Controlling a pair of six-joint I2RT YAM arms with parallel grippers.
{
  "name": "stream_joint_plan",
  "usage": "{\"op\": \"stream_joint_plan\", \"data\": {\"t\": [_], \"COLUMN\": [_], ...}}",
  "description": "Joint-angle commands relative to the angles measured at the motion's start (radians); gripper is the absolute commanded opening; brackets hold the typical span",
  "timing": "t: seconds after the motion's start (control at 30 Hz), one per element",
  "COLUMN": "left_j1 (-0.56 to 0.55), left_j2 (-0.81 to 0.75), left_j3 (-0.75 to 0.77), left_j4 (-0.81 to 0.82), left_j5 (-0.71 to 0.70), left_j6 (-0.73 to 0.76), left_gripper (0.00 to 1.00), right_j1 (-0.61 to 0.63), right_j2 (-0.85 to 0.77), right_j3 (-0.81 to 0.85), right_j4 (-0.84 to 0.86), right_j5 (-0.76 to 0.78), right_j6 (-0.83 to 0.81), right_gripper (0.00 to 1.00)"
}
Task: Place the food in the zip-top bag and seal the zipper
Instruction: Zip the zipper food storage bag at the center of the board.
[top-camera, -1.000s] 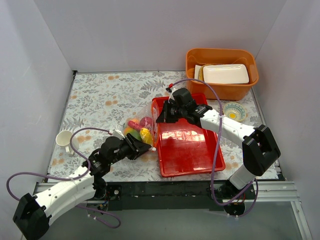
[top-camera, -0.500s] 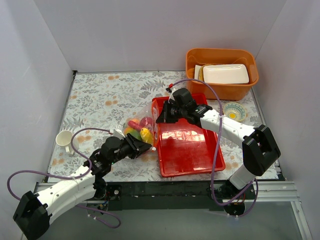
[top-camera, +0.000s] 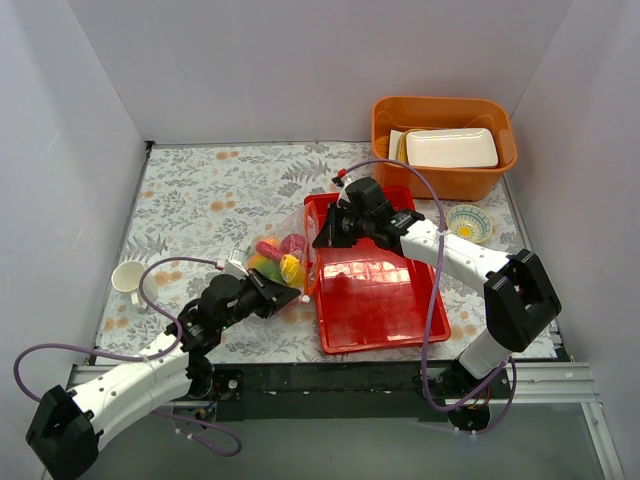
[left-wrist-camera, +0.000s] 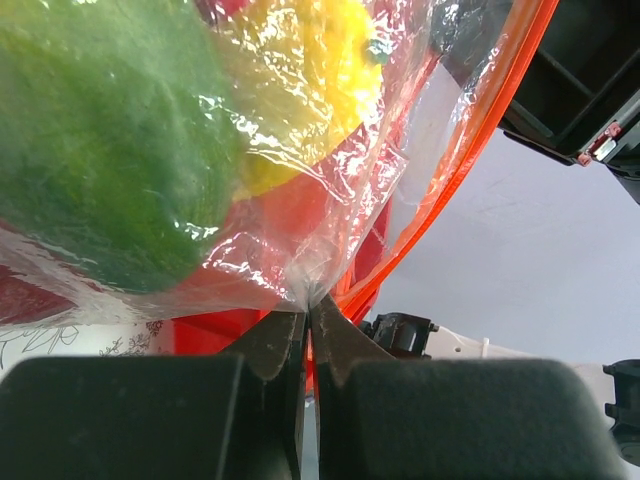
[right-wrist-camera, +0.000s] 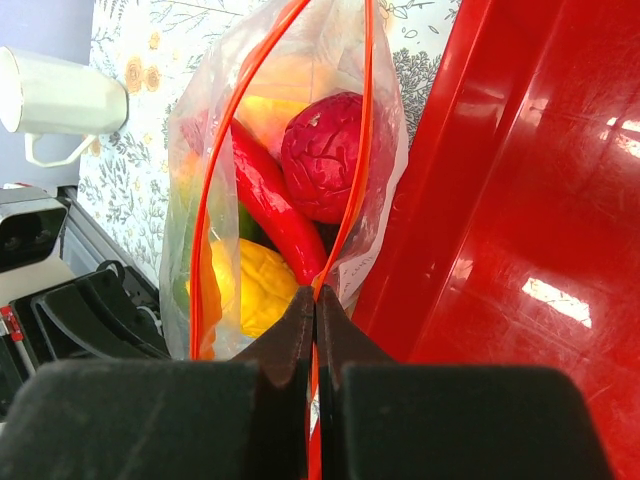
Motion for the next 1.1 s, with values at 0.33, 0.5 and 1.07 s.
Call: {"op": "stream_joint_plan", "data": {"t": [0.33,0.5,1.07], "left_j1": [-0.004,-0.002,-0.004], "left_j2": [-0.047,-0.051,-0.044], "left_j3": [0.008,0.007,0.01], "left_j4": [-0.017,-0.017,-0.019], "left_j5": [-0.055,-0.058,-0.063], "left_j6": [0.021,0.022,0.028], "left_gripper": [0.0,0.0,0.0], "right_j1": [-0.006,-0.004,0.172], "right_j2": [-0.179,-0.286,-0.271], "right_j3": [-0.042,-0.14,-0.282], "right_j4": [-0.076,-0.035,0.128], "right_j5": [0.126,0.07,-0.144], "right_j6": [-0.011,0.043,0.222], "right_gripper": [0.61,0.66,0.56]}}
